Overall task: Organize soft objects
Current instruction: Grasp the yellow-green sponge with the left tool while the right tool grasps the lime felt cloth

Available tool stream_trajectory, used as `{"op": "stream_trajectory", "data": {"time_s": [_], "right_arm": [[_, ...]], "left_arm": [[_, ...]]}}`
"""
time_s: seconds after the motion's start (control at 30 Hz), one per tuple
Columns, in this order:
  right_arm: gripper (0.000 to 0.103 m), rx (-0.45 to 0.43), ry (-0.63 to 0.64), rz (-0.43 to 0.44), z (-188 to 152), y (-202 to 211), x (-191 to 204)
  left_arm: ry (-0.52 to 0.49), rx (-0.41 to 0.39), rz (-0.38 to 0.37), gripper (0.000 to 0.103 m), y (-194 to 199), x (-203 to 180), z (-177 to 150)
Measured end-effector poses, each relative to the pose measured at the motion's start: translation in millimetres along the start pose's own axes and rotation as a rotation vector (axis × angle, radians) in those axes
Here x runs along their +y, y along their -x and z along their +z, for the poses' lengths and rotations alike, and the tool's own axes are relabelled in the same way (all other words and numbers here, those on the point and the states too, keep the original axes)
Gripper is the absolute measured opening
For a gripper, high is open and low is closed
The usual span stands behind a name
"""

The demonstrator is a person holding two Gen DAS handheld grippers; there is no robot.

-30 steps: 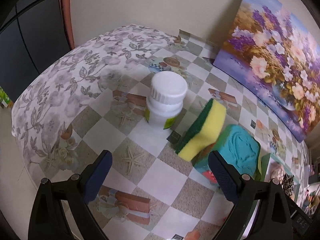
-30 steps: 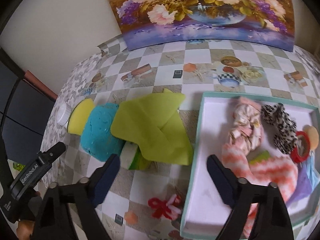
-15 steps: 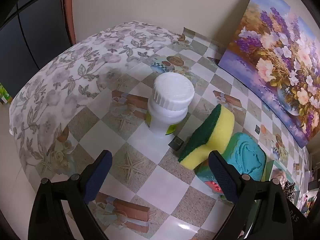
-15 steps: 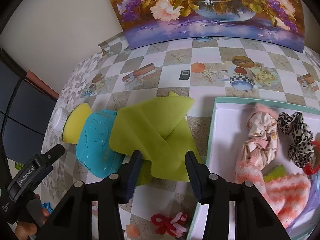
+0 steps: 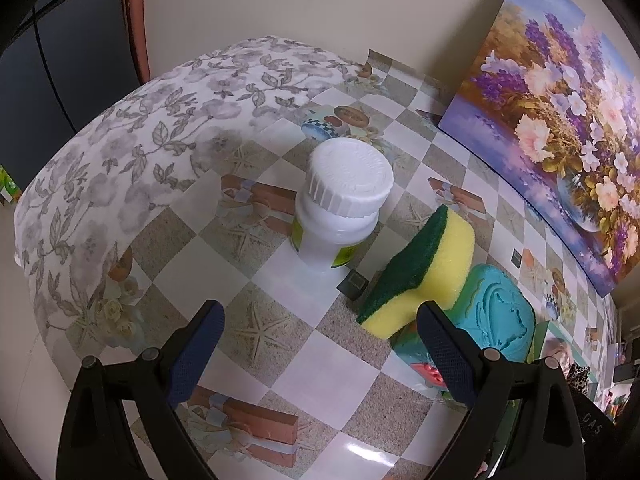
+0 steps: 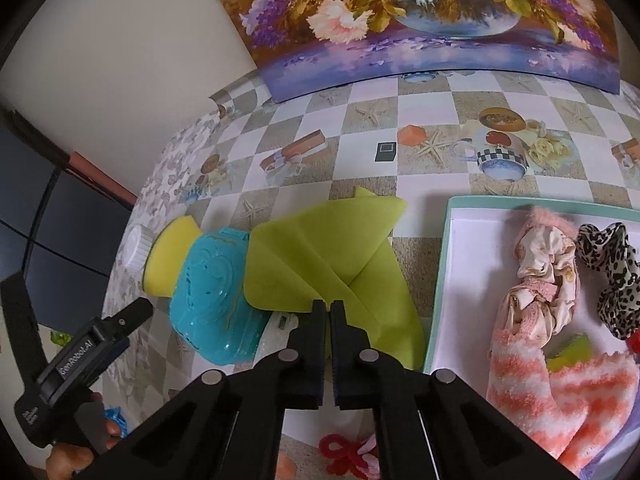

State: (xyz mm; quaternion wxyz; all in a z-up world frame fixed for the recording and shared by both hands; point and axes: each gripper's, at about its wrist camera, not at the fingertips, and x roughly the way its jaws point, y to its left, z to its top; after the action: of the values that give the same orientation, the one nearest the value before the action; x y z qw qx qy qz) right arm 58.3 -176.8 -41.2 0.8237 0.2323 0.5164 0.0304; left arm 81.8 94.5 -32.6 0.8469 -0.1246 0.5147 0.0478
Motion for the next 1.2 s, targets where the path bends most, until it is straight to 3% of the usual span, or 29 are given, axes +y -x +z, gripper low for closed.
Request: {"op": "stream_trajectory", "data": {"time_s": [0.7,0.9,0.97,1.03,1.2], "right_arm": [[0.001,-0.014,-0.041,0.022,3.7,11.5,-13.0],[0.001,-0.011,-0.054,0.027,4.0,11.3,-16.8],[0.001,-0.010,-0.057,0.028,4.1,11.2,-17.5],[0.001,-0.010,-0.058,0.030,4.4,11.3,-18.0],[0.001,-0.026,-0.049,0.032,5.7,17.2,-15.8]], "left_arm": [[0.009,0.007,-0.172,0.094,-4.3,-25.8,10.6],[0.005,-0.017,-0.197,0.072,-4.3,-31.1,13.9],[-0.002,-0.020,-0.203,0.050,-5.6,-32.5,14.0],[-0.017,-0.018,-0.193,0.036,-7.9,-33.6,13.0],[-0.028,-0.042,-0.187,0.035,-4.6,-30.7,11.8]]}}
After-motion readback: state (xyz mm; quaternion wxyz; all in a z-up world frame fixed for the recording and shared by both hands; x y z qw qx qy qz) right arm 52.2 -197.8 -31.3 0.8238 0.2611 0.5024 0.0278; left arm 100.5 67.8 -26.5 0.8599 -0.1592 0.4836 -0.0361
